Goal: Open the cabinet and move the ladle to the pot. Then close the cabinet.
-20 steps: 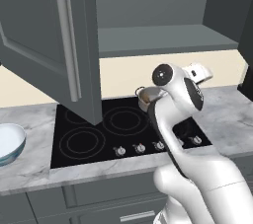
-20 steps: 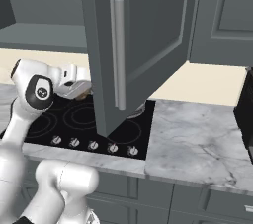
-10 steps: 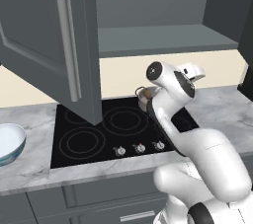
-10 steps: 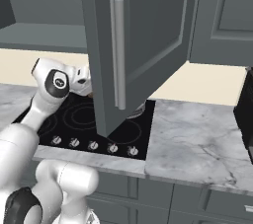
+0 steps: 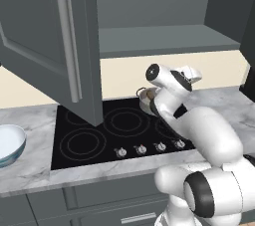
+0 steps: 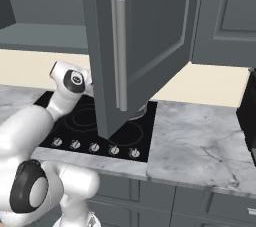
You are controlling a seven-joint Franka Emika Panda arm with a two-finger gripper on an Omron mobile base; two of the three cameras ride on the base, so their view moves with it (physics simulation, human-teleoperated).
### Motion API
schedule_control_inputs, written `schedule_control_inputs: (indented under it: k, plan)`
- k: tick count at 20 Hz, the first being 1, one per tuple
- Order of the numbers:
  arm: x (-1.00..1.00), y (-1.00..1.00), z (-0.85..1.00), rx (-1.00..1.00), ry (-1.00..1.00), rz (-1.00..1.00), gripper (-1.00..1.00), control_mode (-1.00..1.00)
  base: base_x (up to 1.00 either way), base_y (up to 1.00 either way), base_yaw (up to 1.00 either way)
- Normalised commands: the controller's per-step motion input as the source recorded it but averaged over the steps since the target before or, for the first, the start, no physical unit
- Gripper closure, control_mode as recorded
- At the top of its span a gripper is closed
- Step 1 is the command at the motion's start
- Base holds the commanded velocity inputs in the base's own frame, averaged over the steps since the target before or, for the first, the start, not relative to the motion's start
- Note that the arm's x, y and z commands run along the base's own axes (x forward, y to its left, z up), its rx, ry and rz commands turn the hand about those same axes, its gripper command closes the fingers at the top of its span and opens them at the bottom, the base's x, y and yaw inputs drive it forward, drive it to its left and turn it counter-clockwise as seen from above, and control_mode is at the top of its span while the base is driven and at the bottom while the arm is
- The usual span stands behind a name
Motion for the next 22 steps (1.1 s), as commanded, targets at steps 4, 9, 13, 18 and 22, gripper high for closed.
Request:
schedule_control_inputs:
  k: [4,9,13,18,22]
  plan:
    - [0.40,-0.16,-0.37,0.00,0.00,0.00,1.00,-1.00,0.00,0.00,0.00]
    - [0.43,-0.18,-0.29,0.00,0.00,0.00,1.00,-1.00,0.00,0.00,0.00]
    - [0.49,-0.16,-0.26,0.00,0.00,-0.01,1.00,-1.00,0.00,0.00,0.00]
    - [0.51,-0.16,-0.31,0.00,0.00,0.00,1.00,-1.00,0.00,0.00,0.00]
    - [0.47,-0.12,-0.28,0.00,0.00,0.00,1.00,-1.00,0.00,0.00,0.00]
